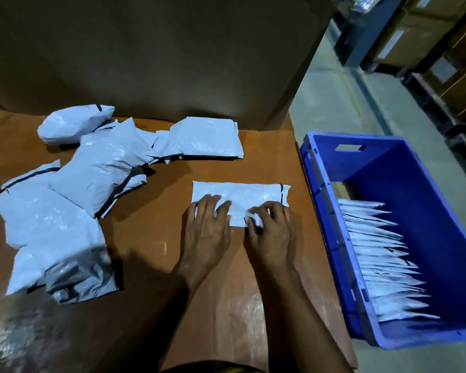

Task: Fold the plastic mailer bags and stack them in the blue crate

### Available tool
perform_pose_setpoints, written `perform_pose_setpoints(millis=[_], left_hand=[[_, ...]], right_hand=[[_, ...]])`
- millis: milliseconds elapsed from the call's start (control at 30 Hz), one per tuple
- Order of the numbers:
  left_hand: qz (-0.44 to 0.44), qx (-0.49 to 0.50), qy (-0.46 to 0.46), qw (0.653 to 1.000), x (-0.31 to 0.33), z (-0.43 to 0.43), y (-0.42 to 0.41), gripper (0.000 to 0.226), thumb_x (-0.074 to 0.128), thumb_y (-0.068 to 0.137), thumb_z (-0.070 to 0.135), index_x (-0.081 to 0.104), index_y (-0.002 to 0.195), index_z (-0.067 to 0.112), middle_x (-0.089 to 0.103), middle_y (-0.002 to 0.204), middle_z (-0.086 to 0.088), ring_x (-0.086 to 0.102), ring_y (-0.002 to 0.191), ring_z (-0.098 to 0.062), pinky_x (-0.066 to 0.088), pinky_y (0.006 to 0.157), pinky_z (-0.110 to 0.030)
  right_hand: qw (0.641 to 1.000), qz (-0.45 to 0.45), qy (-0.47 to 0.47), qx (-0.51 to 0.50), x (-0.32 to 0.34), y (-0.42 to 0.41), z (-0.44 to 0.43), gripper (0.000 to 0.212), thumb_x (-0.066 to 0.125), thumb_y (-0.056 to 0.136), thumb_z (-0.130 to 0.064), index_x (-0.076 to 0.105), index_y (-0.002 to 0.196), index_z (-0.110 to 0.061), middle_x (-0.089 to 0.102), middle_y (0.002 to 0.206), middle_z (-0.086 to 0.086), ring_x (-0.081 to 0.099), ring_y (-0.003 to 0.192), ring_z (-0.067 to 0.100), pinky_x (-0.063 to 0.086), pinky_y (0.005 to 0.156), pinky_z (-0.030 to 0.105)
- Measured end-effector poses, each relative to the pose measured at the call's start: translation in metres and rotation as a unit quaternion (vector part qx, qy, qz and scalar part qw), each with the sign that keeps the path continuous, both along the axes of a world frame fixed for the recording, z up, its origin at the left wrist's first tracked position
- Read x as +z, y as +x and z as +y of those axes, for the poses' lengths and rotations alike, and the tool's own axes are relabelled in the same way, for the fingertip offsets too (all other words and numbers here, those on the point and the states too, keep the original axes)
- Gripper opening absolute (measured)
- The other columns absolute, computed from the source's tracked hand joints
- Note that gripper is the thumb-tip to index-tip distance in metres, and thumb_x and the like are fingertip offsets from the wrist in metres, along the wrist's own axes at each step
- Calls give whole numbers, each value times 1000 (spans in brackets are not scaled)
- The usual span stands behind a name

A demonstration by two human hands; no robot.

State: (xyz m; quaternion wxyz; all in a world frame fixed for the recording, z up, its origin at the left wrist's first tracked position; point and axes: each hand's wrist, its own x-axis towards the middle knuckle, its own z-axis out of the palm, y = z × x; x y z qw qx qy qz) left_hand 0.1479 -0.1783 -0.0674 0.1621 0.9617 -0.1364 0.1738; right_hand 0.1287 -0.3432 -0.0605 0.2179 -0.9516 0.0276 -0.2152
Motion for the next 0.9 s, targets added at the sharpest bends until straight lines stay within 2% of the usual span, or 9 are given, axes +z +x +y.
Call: perform_pose_setpoints(millis=[100, 300, 433, 500, 567, 633, 700, 833, 900], left_hand=[[10, 11, -5, 1000, 5, 4, -7, 26, 72, 89, 13, 75, 115, 17, 66, 123, -9, 58, 117, -30, 48, 95, -48], [33, 13, -29, 999, -4, 9, -9, 24, 67, 95, 16, 76, 117, 20, 67, 129, -5, 56, 122, -28, 46, 99, -47], [-2, -16, -24, 1000, -8, 17, -26, 46, 52, 84, -5, 75, 120, 12, 64, 136, -14, 56, 132, -36, 48, 107, -49], [0, 3, -32, 999, -5, 19, -40, 51, 45, 79, -7, 73, 120, 7, 66, 131, -15, 58, 128, -36, 50, 105, -48], [29, 7, -33, 999, -1, 23, -46, 58, 52, 72, -9, 71, 124, 8, 66, 128, -11, 59, 125, -32, 49, 104, -46], [55, 4, -38, 998, -1, 28, -42, 69, 64, 61, -13, 72, 125, 11, 68, 126, -8, 62, 122, -30, 51, 102, -43], [65, 2, -54, 996, -2, 35, -36, 70, 67, 58, -13, 74, 122, 15, 70, 121, -3, 65, 113, -28, 52, 98, -40], [39, 3, -69, 997, -2, 41, -33, 48, 60, 63, -5, 79, 103, 14, 73, 100, 0, 66, 94, -26, 51, 86, -35], [35, 3, -81, 996, 1, 42, -32, 48, 48, 68, 3, 80, 101, 16, 74, 99, 2, 66, 91, -24, 54, 82, -34]], right_hand=[[999, 37, -3, -17, -3, -6, 9, 14, 64, 102, -27, 75, 110, -25, 59, 121, -2, 53, 118, 23, 44, 88, 30], [998, 52, -35, -7, 7, 4, 3, 14, 71, 94, -28, 77, 106, -32, 60, 116, -7, 55, 111, 20, 35, 91, 34], [996, 33, -60, 64, 16, 25, 11, 24, 73, 88, -25, 78, 110, -34, 65, 123, -8, 55, 119, 19, 35, 103, 37], [993, 43, -93, 58, 16, 29, 15, 25, 68, 89, -30, 78, 111, -38, 66, 129, -8, 50, 128, 21, 30, 115, 49], [991, 57, -115, 22, 17, 26, 20, 29, 62, 86, -34, 78, 109, -41, 65, 135, -7, 43, 138, 26, 22, 117, 61], [988, 34, -150, -4, 24, 26, 30, 26, 63, 80, -34, 80, 100, -39, 64, 138, -4, 41, 143, 31, 12, 116, 64], [987, -13, -160, 3, 35, 35, 40, 21, 67, 79, -32, 81, 94, -34, 63, 141, -1, 44, 142, 33, 13, 116, 63], [958, -10, -135, 253, 27, 72, 51, 30, 83, 80, -19, 81, 110, -23, 64, 143, 8, 55, 136, 36, 41, 112, 56], [928, 48, -117, 351, 14, 82, 52, 34, 72, 93, -23, 75, 127, -25, 59, 150, 5, 50, 143, 33, 43, 113, 51]])
